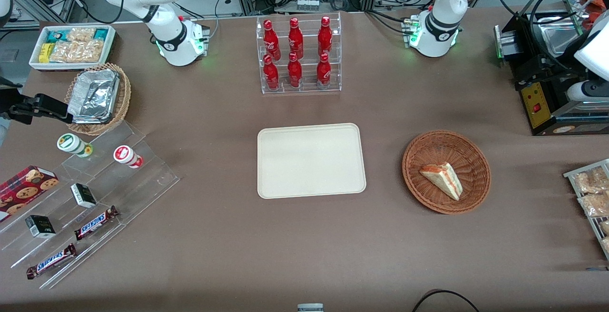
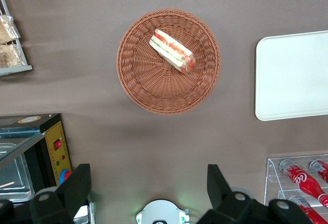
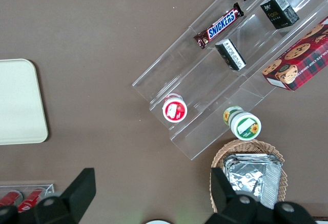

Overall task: Place sandwich from basket to tray
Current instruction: 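Move the left gripper over the wicker basket toward the wrapped sandwich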

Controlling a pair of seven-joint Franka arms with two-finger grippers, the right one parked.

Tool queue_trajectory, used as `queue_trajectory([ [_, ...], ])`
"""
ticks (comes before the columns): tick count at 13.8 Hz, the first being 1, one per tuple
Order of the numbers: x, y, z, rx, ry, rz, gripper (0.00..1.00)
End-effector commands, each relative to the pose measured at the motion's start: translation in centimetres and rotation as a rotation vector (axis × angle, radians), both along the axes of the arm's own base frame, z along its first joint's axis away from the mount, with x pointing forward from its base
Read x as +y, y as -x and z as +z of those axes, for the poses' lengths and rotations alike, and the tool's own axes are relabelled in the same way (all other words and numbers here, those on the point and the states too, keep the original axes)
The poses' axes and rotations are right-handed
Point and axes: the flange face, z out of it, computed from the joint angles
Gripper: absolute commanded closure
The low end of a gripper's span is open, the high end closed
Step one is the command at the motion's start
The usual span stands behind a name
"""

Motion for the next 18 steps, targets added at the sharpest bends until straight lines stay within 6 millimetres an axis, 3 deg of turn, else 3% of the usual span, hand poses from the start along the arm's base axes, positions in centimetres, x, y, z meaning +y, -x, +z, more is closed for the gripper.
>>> queue_trajectory([
  [1, -0.1, 0.3, 0.6, -0.010, 0.008, -0.017, 0.00],
  [4, -0.5, -0.3, -0.2, -0.008, 0.001, -0.006, 0.00],
  [6, -0.5, -1.2, -3.7, 0.040, 0.000, 0.023, 0.00],
  [8, -1.0, -2.0, -8.8, 0.028, -0.011, 0.073, 0.00],
  [12, -2.5, -1.9, -18.8, -0.075, -0.014, 0.267, 0.00],
  [18, -3.5, -0.9, -26.9, -0.226, 0.033, 0.683, 0.00],
])
